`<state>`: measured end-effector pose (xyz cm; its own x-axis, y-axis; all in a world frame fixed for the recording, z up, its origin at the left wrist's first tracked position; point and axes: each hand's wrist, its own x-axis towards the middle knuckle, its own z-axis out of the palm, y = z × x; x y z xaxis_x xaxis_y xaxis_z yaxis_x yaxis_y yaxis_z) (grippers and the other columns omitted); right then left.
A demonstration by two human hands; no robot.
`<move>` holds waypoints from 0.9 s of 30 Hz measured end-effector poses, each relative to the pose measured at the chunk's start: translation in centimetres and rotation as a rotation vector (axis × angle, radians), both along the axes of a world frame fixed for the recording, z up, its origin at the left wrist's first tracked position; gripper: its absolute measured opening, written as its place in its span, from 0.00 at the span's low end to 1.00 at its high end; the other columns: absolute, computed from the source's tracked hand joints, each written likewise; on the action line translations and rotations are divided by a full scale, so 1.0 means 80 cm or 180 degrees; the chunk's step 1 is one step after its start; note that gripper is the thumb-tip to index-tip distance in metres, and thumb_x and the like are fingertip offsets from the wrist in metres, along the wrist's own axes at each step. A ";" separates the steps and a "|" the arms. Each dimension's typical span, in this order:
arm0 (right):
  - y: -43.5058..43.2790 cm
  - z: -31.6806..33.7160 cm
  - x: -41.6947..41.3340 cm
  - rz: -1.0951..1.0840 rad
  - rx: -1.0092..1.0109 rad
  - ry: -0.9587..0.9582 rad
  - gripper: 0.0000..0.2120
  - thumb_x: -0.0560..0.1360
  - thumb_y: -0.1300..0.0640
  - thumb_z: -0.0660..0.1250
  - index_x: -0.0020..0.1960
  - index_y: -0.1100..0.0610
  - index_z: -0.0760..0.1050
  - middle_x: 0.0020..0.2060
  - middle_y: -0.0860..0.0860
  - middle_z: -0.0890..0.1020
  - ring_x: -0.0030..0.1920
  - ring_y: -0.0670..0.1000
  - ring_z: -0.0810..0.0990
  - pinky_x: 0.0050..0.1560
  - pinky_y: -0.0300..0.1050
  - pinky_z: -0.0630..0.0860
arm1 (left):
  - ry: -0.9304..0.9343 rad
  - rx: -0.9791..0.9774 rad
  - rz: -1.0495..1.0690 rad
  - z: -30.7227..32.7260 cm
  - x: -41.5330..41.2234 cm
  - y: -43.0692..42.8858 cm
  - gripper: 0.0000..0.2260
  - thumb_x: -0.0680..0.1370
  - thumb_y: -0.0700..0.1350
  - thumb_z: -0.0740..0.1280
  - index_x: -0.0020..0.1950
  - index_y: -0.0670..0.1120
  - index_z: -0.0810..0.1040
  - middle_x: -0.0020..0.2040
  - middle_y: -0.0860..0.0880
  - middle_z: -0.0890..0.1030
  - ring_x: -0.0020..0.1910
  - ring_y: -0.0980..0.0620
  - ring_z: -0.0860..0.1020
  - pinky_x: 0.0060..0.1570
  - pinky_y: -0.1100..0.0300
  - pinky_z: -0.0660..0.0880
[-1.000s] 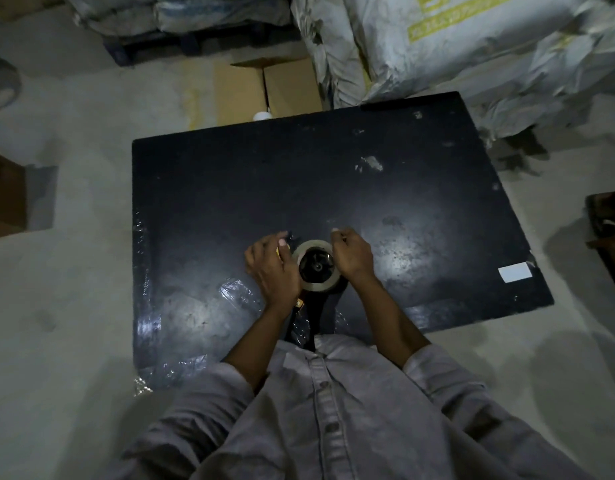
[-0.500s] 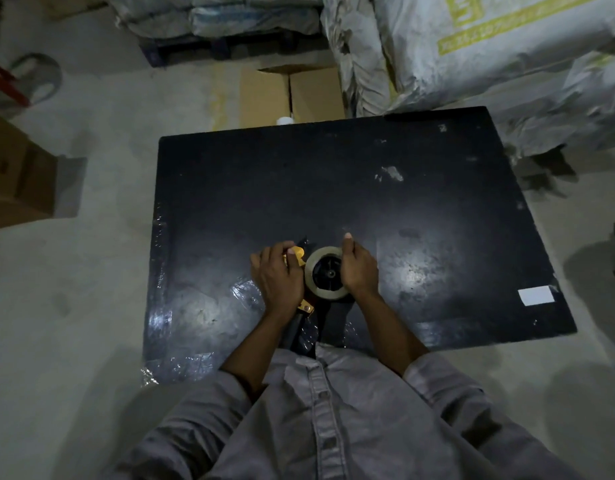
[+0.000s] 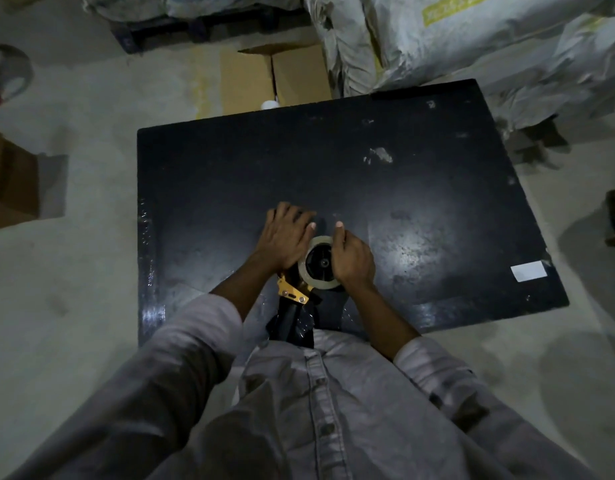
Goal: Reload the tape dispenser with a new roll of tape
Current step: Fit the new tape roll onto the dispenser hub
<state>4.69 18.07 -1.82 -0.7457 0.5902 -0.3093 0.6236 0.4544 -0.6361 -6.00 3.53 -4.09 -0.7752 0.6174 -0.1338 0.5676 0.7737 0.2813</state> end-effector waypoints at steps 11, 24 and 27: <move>0.004 0.004 -0.013 0.0172 0.0140 -0.0169 0.28 0.90 0.40 0.53 0.58 0.57 0.86 0.56 0.62 0.88 0.58 0.65 0.85 0.53 0.53 0.75 | -0.0135 -0.0112 0.0447 -0.011 0.007 0.005 0.28 0.89 0.61 0.47 0.66 0.48 0.82 0.61 0.43 0.82 0.66 0.41 0.72 0.65 0.42 0.68; 0.002 -0.012 -0.018 -0.0101 0.0157 -0.0233 0.25 0.89 0.42 0.56 0.56 0.57 0.86 0.53 0.61 0.89 0.54 0.67 0.86 0.54 0.56 0.78 | -0.0083 -0.0277 0.0390 -0.007 0.013 0.008 0.25 0.90 0.56 0.48 0.69 0.48 0.81 0.61 0.45 0.81 0.64 0.43 0.73 0.63 0.42 0.70; 0.002 -0.009 -0.019 -0.0118 0.0023 -0.0324 0.31 0.84 0.35 0.50 0.56 0.54 0.85 0.53 0.60 0.89 0.54 0.67 0.86 0.55 0.58 0.81 | -0.0024 -0.0314 0.0392 -0.009 0.015 0.010 0.22 0.90 0.55 0.50 0.67 0.48 0.81 0.62 0.45 0.81 0.64 0.43 0.73 0.63 0.42 0.70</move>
